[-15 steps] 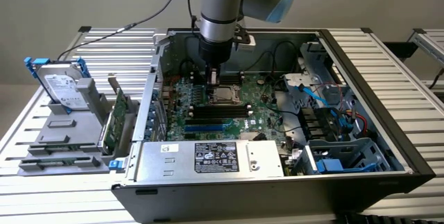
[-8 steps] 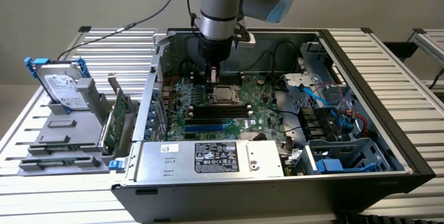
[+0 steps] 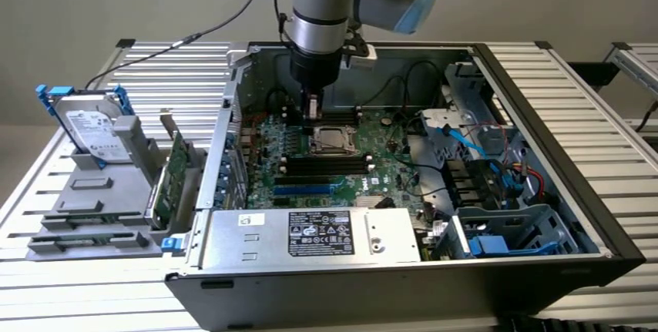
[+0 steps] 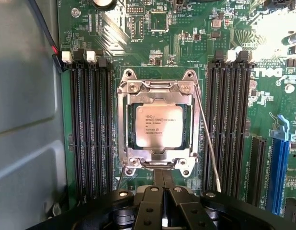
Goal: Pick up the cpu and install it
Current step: 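Close the cpu cover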
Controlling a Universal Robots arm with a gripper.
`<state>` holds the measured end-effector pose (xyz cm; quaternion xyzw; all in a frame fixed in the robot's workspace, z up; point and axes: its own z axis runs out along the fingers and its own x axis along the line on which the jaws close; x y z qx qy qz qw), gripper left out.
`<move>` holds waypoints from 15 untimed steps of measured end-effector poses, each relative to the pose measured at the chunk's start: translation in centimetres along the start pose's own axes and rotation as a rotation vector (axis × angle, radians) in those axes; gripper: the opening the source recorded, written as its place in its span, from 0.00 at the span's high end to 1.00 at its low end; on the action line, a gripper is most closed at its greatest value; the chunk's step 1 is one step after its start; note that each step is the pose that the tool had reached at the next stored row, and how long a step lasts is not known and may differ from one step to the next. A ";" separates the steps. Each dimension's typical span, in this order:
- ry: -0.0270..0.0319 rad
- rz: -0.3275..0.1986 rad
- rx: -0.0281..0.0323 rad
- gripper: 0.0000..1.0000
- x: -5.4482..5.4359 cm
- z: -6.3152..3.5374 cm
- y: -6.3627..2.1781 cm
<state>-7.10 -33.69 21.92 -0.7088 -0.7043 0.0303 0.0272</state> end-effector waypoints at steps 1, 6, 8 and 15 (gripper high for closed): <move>0.0001 0.001 0.0000 0.89 0.0 -0.01 -0.10; 0.0016 0.019 0.0001 0.89 -0.1 0.01 -0.42; 0.0028 0.033 0.0001 0.89 -0.1 0.02 -0.50; 0.0076 0.087 0.0003 0.89 -0.1 0.02 -0.89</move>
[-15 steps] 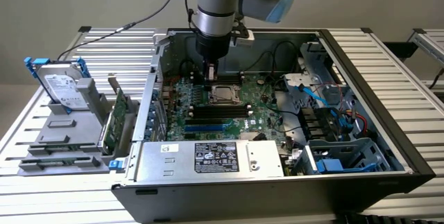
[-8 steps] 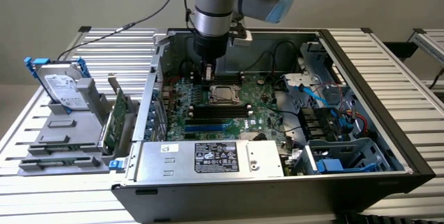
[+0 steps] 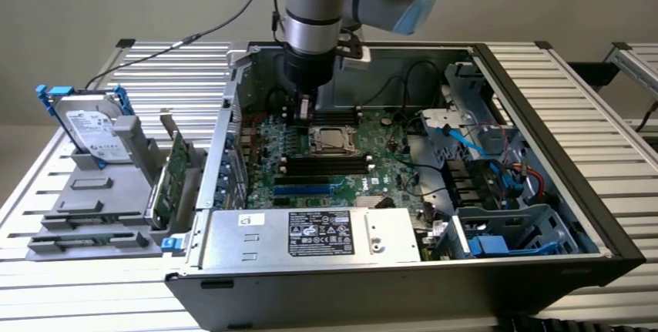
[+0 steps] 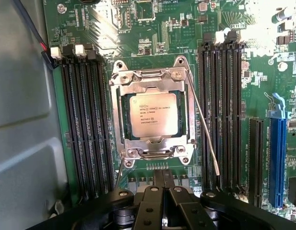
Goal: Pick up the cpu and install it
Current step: 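Close the cpu cover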
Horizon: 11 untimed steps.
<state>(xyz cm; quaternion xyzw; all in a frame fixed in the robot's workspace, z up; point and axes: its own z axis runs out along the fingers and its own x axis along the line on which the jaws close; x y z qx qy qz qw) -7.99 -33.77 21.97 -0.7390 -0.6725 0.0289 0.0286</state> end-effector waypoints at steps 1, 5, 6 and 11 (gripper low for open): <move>0.0007 0.006 0.0001 0.89 0.0 -0.01 -0.08; 0.0033 0.035 -0.0001 0.89 0.0 0.01 -0.34; 0.0039 0.043 -0.0001 0.89 0.0 0.01 -0.38; 0.0077 0.088 -0.0010 0.89 -0.1 0.02 -0.55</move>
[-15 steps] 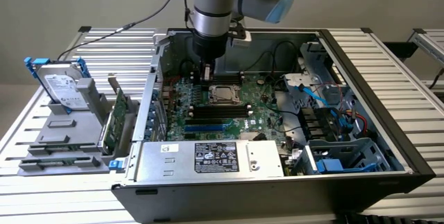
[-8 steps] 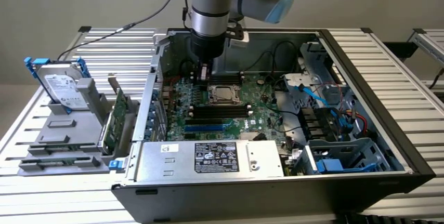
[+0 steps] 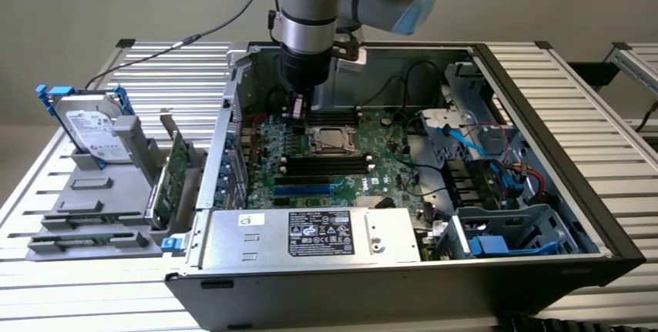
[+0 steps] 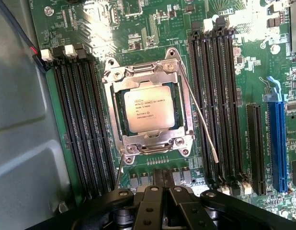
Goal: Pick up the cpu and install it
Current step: 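Close the cpu cover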
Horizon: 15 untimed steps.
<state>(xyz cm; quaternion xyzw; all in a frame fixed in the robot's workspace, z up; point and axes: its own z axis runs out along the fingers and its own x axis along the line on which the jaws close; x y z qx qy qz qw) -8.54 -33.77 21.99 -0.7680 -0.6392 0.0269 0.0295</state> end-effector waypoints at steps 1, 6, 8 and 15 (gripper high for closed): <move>0.0008 0.008 -0.0004 0.89 0.0 0.00 -0.04; 0.0065 0.031 -0.0086 0.89 0.0 0.05 -0.53; 0.0087 0.039 -0.0125 0.89 0.0 0.11 -0.80; 0.0138 0.098 -0.0153 0.89 -0.1 0.29 -1.41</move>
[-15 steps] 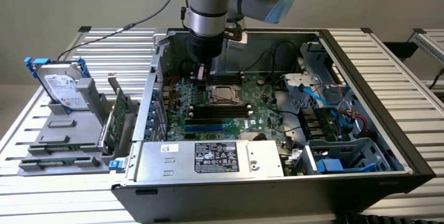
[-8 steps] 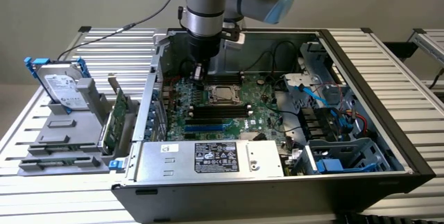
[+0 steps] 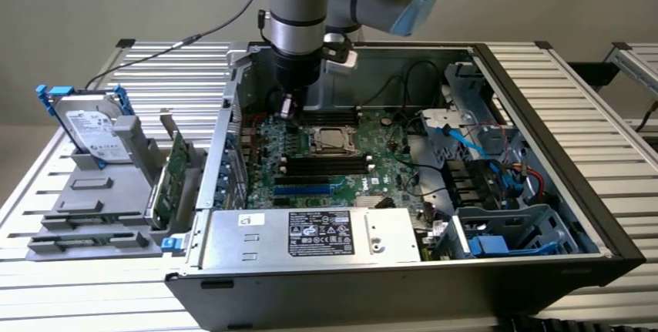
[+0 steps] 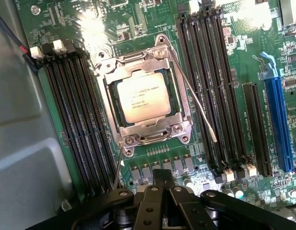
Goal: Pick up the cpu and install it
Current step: 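Close the cpu cover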
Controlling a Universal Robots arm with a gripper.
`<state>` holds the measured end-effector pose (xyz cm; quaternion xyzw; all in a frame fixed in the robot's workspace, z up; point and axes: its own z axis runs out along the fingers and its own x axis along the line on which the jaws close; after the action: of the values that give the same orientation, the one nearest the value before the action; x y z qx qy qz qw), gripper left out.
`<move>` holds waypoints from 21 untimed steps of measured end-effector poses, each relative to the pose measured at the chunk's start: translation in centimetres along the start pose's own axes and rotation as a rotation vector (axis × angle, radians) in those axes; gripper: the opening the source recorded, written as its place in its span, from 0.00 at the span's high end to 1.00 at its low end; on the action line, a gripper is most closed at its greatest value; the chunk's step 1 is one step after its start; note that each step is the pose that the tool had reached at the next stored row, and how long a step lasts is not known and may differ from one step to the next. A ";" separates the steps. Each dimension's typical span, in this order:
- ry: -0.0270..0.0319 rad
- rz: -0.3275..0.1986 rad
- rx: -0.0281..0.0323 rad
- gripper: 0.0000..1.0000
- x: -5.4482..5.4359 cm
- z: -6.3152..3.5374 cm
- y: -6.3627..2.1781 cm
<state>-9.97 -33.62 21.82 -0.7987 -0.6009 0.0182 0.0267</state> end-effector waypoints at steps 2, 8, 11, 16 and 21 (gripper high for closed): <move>0.0018 0.031 0.0000 0.89 0.0 0.00 -0.01; 0.0083 0.129 -0.0003 0.89 0.0 0.04 -0.01; 0.0112 0.174 -0.0005 0.89 0.0 0.04 -0.01; 0.0168 0.257 -0.0008 0.89 0.0 0.09 0.00; 0.0217 0.336 -0.0010 0.89 0.0 0.12 -0.01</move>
<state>-9.99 -33.62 21.70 -0.8881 -0.4586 0.0135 0.0294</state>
